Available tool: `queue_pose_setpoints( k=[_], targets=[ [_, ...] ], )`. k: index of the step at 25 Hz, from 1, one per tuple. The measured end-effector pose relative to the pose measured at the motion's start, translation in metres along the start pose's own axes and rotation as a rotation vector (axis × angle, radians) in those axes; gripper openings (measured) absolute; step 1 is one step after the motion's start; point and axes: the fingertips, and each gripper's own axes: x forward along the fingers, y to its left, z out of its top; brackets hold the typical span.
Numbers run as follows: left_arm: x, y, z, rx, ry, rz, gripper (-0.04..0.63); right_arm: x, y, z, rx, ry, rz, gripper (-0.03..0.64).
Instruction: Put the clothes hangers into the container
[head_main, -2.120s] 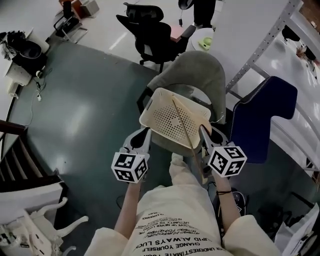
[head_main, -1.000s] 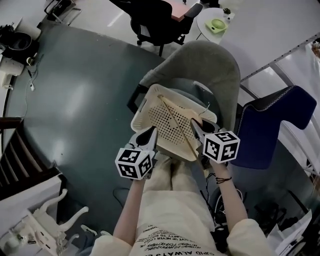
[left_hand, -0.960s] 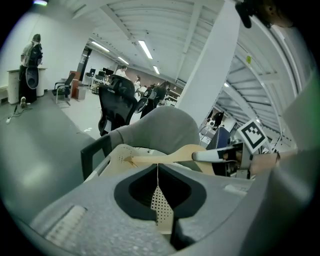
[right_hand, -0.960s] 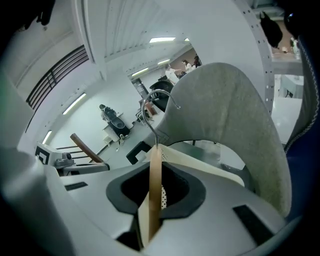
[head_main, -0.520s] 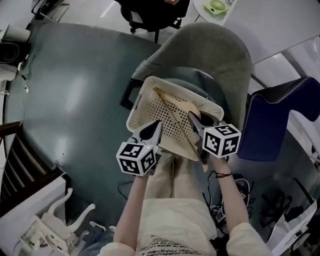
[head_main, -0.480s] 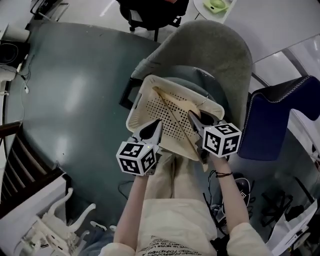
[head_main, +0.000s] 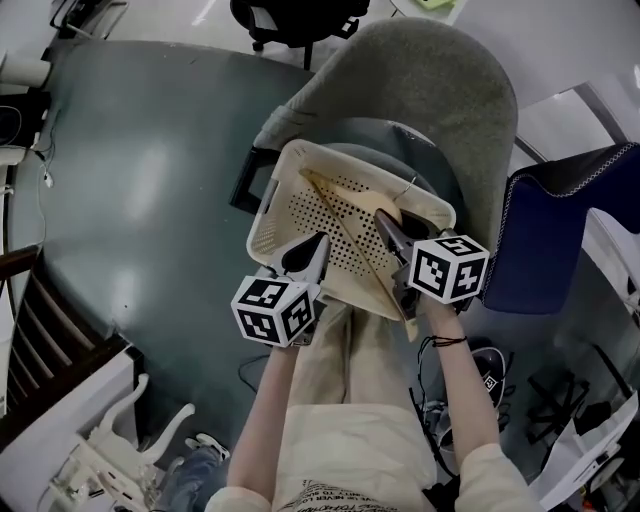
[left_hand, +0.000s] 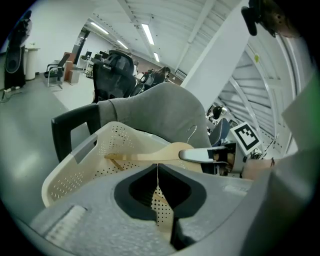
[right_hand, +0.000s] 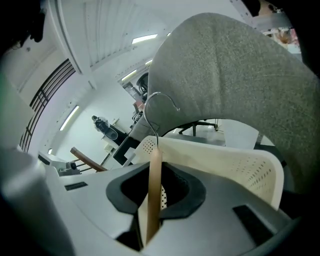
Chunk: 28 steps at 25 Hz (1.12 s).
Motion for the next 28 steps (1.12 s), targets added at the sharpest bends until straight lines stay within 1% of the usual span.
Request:
queue_pose_setpoints(
  k=[3, 9, 14, 17, 20, 22, 28],
  targets=[
    [0.002, 0.001, -0.002, -0.003, 0.004, -0.003, 0.023, 0.002, -0.003, 0.000, 0.024, -0.007, 0.005, 0.055],
    [0.009, -0.001, -0.003, -0.007, 0.010, -0.016, 0.023, 0.001, -0.020, -0.001, 0.133, -0.034, 0.007, 0.055],
    [0.016, -0.006, -0.008, -0.007, 0.021, -0.026, 0.023, 0.002, -0.033, -0.003, 0.186, -0.036, -0.007, 0.058],
    [0.021, -0.010, -0.012, 0.011, 0.034, -0.034, 0.023, 0.002, -0.040, -0.005, 0.202, -0.018, -0.040, 0.063],
    [0.025, -0.015, -0.015, 0.037, 0.051, -0.040, 0.023, 0.003, -0.050, -0.006, 0.213, 0.002, -0.104, 0.077],
    [0.027, -0.018, -0.016, 0.037, 0.051, -0.048, 0.023, 0.003, -0.056, -0.007, 0.220, 0.013, -0.137, 0.083],
    [0.033, -0.019, -0.015, 0.041, 0.058, -0.060, 0.023, 0.005, -0.063, -0.009, 0.210, 0.036, -0.192, 0.100]
  ],
)
